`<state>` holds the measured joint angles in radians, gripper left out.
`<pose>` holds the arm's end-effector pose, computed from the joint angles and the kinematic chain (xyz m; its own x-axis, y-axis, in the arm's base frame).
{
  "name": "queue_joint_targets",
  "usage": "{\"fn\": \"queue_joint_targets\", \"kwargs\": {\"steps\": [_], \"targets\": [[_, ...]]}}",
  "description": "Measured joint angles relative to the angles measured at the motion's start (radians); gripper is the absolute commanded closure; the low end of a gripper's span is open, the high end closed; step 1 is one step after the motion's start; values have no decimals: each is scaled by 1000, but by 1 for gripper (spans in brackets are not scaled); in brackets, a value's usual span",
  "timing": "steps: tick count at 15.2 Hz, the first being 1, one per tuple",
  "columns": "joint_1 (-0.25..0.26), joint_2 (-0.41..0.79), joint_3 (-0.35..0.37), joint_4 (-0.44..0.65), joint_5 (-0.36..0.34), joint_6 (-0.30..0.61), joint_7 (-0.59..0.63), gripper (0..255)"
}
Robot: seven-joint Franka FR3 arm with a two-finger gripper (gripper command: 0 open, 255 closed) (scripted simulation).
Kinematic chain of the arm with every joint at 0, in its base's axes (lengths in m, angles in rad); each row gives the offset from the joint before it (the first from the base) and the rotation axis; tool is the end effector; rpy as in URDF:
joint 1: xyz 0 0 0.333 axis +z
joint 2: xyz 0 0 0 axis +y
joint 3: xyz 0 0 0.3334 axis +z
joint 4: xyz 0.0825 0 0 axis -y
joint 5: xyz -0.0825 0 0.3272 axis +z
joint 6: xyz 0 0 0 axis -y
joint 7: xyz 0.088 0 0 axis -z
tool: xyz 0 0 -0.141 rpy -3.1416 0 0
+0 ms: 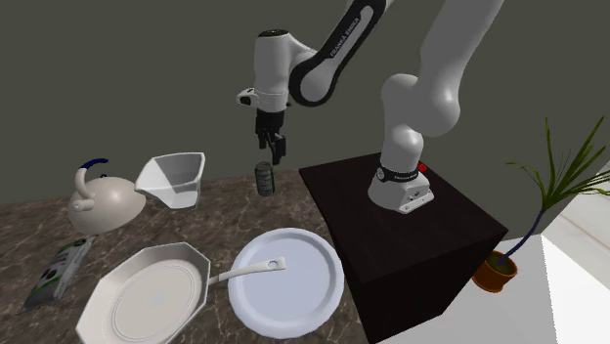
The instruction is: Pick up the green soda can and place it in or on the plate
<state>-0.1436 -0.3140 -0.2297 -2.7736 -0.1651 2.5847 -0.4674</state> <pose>0.3278 -0.1249 0.3419 0.9673 0.2363 0.0918 0.2290 -0.9698 0.0833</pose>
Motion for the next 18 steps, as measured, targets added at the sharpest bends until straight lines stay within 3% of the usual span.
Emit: {"fn": "queue_joint_targets", "kwargs": {"steps": [3,9,18], "targets": [[-6,137,-38,20,6,124,-49,0],[3,275,-56,26,50,259,-96,0],[8,324,-55,33,81,300,-117,0]]}}
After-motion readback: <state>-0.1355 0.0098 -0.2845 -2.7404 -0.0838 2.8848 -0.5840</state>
